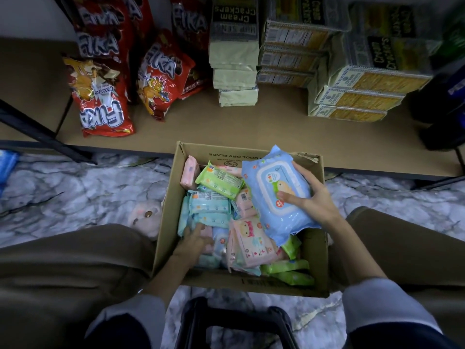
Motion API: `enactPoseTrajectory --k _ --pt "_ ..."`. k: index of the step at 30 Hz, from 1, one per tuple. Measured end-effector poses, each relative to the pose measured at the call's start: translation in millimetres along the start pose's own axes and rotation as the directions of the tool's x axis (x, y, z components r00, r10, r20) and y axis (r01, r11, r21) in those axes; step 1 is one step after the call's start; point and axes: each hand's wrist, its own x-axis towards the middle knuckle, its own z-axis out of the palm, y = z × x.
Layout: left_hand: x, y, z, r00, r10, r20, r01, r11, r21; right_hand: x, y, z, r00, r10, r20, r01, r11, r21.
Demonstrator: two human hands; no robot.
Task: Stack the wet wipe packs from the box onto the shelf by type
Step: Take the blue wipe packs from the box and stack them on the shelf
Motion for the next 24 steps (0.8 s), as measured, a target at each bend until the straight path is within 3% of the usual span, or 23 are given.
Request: enactPoseTrajectory --k 4,5,6,8,10,13,18,22,24 --pt "2 -9 -1 0.991 0.133 0.015 -0.133 0.991 -0.010 -2 -3 -3 1.000 -0.018 -0.016 0.018 1.000 -0.013" --pt "-1 -12 0 0.989 0.147 0.006 -0.146 0.984 -0.103 -2 -4 -4 0.999 -0.025 -0.025 0.025 1.000 -0.014" --pt "-3 -14 2 0.981 0.179 -0.081 -0.187 0.976 -0.112 -2 -4 -5 0.999 -0.030 -0.034 0.030 0.999 -0.011" --pt "-9 -16 -1 0.973 0.106 -0.204 -0.157 0.954 -0.255 -3 -7 -8 0.998 -0.037 -0.054 0.038 0.999 0.006" --pt "-14 -17 -11 0.963 0.115 -0.245 -0.188 0.935 -0.299 -6 -13 -11 0.997 -0.034 -0.068 0.035 0.999 0.018" --pt "-18 -24 -18 0.944 0.036 -0.327 -0.212 0.826 -0.522 -11 -24 -19 0.995 -0.056 -0.086 0.058 0.998 0.026" --pt "-12 -22 -71 0.894 -0.094 -0.438 -0.295 0.612 -0.734 -16 -34 -30 0.986 -0.085 -0.145 0.089 0.996 0.020" --pt "-17 -7 -36 0.991 -0.062 -0.118 -0.052 0.633 -0.772 -18 -32 -28 0.986 -0.064 -0.151 0.073 0.996 0.055" --pt "-13 0 -6 0.997 -0.073 -0.039 0.026 0.723 -0.690 -16 -24 -25 0.990 -0.046 -0.135 0.056 0.996 0.065"
